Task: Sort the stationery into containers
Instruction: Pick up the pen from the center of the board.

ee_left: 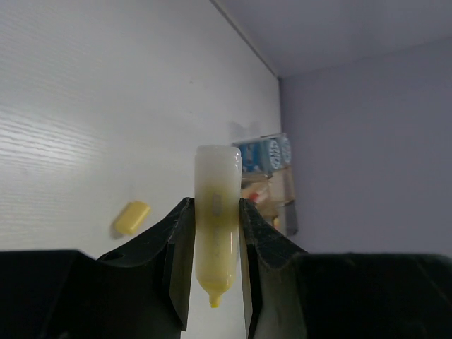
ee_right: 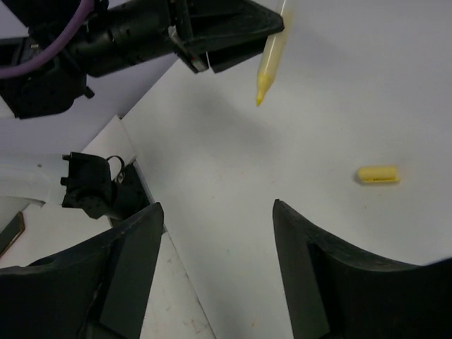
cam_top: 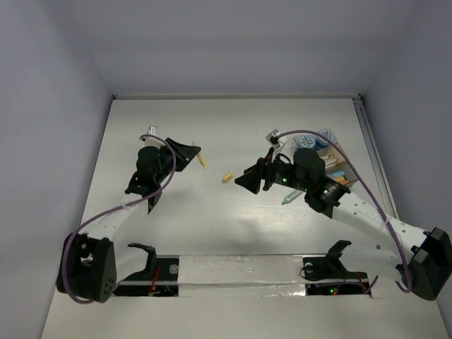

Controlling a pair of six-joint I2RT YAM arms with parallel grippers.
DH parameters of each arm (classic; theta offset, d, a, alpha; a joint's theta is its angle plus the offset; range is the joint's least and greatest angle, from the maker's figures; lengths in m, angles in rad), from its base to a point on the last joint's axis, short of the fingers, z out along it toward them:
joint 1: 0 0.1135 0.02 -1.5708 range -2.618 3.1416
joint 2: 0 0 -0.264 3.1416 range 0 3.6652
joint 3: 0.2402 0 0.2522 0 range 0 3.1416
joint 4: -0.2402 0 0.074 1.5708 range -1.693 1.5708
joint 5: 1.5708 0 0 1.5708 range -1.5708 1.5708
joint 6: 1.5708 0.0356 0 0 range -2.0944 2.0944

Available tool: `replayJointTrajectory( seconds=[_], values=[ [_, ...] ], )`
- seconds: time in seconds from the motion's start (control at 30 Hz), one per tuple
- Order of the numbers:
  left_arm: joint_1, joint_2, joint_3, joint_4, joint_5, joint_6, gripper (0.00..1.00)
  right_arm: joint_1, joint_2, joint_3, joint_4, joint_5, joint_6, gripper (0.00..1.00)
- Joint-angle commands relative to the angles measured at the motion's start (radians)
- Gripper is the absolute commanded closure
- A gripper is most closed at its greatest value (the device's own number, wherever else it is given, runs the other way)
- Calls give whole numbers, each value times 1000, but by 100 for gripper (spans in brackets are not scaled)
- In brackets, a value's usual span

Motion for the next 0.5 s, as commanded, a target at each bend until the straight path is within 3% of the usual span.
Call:
replayJointTrajectory(
  seconds=[0.0,0.23,0.47],
  values=[
    [-22,-115,-67,134,-38,-172,100,20,46,109,75,0,-72,28],
    [-63,-293,-130,131,-94,-246,100,115,201,276,-28,117,-249,22],
    [-63,-296,-153,180,-25,-279,100,224,319,386,-35,206,-324,24]
  ],
)
